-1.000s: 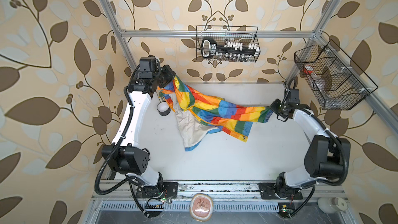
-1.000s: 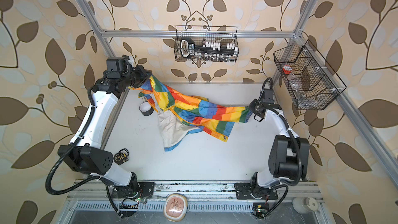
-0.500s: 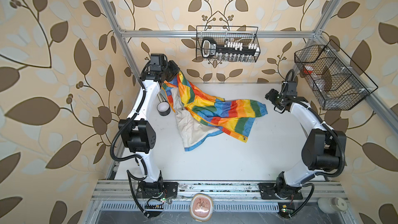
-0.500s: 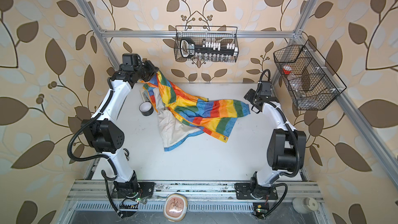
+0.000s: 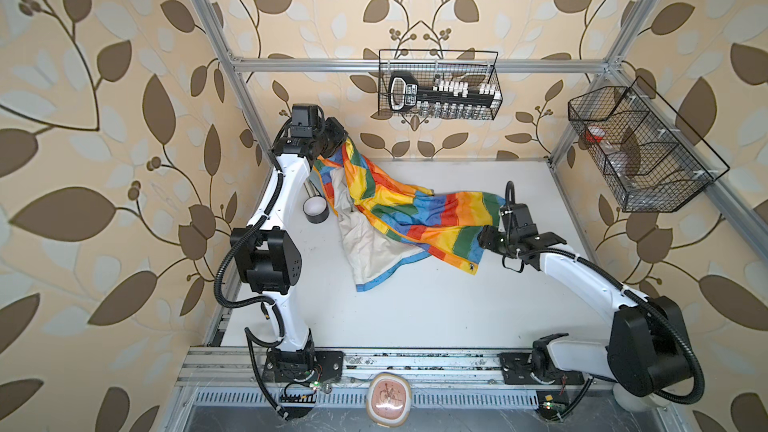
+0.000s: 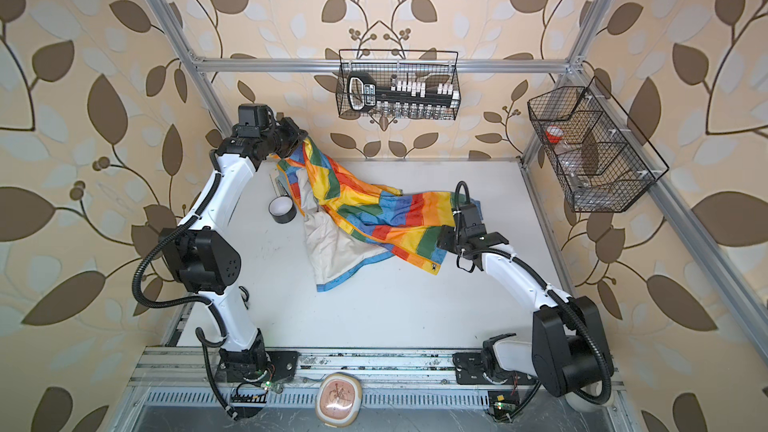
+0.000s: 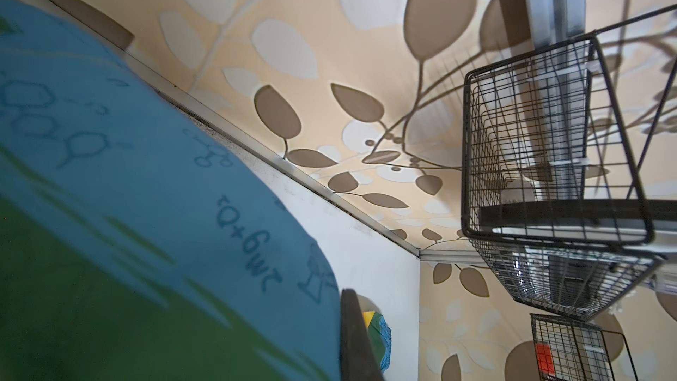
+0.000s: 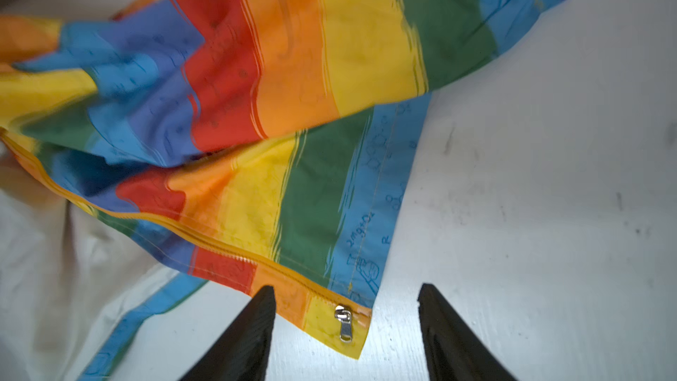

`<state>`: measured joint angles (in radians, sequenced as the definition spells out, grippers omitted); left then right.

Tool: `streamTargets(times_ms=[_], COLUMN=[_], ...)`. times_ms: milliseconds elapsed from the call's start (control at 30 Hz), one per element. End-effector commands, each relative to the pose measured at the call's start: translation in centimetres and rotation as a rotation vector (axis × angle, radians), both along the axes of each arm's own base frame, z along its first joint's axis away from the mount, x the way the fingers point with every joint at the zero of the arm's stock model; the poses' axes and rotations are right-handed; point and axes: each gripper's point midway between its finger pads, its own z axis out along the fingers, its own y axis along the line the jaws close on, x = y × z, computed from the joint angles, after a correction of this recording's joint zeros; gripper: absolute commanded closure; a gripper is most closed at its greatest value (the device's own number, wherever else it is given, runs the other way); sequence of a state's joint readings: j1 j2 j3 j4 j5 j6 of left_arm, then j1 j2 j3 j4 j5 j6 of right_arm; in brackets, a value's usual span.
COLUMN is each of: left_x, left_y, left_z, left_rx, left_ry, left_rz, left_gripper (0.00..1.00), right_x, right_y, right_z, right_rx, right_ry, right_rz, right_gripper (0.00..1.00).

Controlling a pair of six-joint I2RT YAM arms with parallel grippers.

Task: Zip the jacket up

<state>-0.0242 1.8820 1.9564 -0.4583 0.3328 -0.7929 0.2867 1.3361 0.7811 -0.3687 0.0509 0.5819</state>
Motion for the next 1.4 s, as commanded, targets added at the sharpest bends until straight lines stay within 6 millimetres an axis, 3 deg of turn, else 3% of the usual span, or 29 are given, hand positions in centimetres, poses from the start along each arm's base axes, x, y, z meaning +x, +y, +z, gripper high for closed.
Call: streamTargets(times_ms=[0, 200, 333, 433, 567, 633, 733, 833, 1033, 1133, 1367], left_x=[-1.4, -0.2, 2.5, 4.6, 5.7, 5.5, 4.4, 2.7, -1.3, -2.7, -1.9], left_y=[0.7, 3.1, 4.4, 3.9, 2.3, 1.3, 0.8, 1.4, 2.1, 1.2, -2.3], left_z=[4.1, 0.2, -1.1, -2.2, -2.9, -3.1, -3.3, -3.7, -7.2, -10.0, -15.6], left_rx=[0.018, 0.048, 0.021, -0.001, -0.037, -0.026, 0.017, 0.061, 0.154, 0.205, 0.230], left_ry=[-0.099, 0.020, 0.039, 0.056, 0.054, 0.051, 0.060, 0.074, 0.176, 0.233, 0.338], left_rz=[0.012, 0.101, 0.136, 0.101, 0.039, 0.005, -0.016, 0.001, 0.009, -0.021, -0.105], left_gripper=[1.00, 1.00, 1.00, 1.00, 0.97, 0.83, 0.52, 0.38, 0.34, 0.34, 0.35], right_x=[-0.1, -0.3, -0.3, -0.3, -0.3, -0.2, 0.1, 0.4, 0.6, 0.5, 0.2], right_y=[0.8, 2.1, 2.3, 2.4, 2.0, 2.1, 2.4, 2.6, 2.9, 2.9, 2.8], right_z=[-1.7, -3.5, -4.6, -5.1, -5.3, -5.6, -6.0, -6.4, -7.1, -7.6, -8.0], right_rx=[-0.047, -0.080, -0.080, -0.084, -0.106, -0.110, -0.110, -0.107, -0.099, -0.103, -0.105], right_ry=[0.020, 0.055, 0.080, 0.091, 0.095, 0.097, 0.108, 0.112, 0.111, 0.124, 0.127], right_rz=[0.010, 0.044, 0.051, 0.055, 0.059, 0.064, 0.073, 0.076, 0.079, 0.084, 0.081], right_gripper=[0.36, 0.34, 0.33, 0.33, 0.33, 0.33, 0.35, 0.37, 0.44, 0.48, 0.60])
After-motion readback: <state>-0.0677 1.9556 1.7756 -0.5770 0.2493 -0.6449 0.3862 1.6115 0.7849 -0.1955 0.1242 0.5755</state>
